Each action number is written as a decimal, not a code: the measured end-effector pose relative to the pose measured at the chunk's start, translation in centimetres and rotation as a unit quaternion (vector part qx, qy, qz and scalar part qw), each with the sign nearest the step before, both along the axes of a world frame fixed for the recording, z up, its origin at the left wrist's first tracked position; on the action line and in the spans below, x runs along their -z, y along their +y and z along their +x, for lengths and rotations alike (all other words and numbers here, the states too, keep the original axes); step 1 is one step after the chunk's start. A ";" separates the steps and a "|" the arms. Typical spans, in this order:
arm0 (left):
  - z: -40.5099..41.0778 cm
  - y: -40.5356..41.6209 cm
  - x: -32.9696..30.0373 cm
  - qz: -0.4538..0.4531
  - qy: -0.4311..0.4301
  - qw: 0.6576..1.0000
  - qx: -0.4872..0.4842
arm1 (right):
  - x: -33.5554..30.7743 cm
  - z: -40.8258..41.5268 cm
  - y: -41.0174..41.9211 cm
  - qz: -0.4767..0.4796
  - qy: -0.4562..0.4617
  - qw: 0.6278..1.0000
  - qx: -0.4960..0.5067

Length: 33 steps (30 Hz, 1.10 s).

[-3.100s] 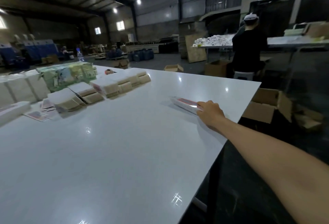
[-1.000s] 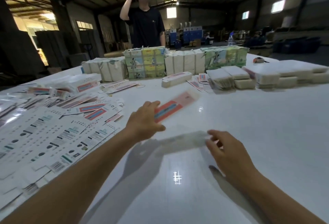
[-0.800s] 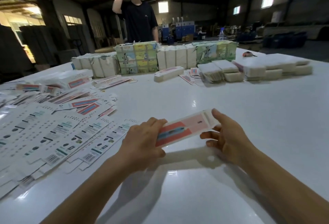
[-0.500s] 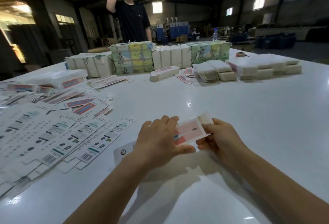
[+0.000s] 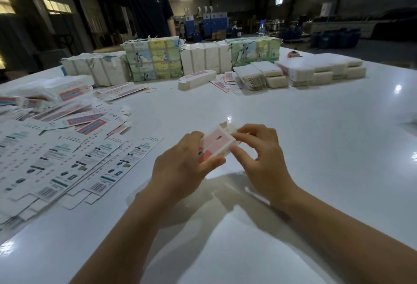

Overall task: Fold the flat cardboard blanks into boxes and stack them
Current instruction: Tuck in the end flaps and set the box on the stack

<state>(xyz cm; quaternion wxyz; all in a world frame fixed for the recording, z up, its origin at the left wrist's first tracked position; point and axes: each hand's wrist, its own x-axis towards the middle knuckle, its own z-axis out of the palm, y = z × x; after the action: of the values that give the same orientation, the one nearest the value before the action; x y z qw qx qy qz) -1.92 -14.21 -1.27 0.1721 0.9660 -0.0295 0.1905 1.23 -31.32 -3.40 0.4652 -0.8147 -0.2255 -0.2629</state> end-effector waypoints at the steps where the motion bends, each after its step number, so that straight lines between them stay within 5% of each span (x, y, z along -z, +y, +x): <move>1: 0.0 0.0 -0.1 0.000 -0.008 1.000 0.002 | -0.1 -0.1 0.0 0.005 0.011 1.000 -0.007; 9: -0.2 0.4 0.2 0.021 -0.008 1.000 0.021 | -0.4 -0.3 -0.4 -0.005 0.097 0.990 -0.098; 14: -0.3 0.2 0.6 0.050 0.011 0.998 0.028 | -0.4 -0.7 -0.5 0.071 0.122 0.983 -0.119; 24: -0.3 -0.8 1.0 0.109 0.016 0.994 -0.001 | 0.7 -1.2 0.9 -0.099 0.005 0.995 -0.027; 28: -0.4 -0.9 0.9 0.112 0.006 0.994 0.005 | -0.2 -0.1 0.0 0.066 0.066 0.995 0.016; 30: -0.5 -1.0 0.9 0.118 0.002 0.993 0.012 | -0.9 1.0 -0.7 0.236 0.244 0.940 0.026; 33: -0.7 -1.3 1.1 0.140 -0.007 0.990 0.024 | -1.8 1.6 -1.5 0.468 0.520 0.707 -0.101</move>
<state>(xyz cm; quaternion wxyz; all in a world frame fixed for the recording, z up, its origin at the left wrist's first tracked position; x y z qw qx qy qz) -2.67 -15.55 -2.35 0.0395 0.9782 -0.0806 0.1873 2.87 -32.84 -1.64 0.8544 -0.4721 0.1230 0.1789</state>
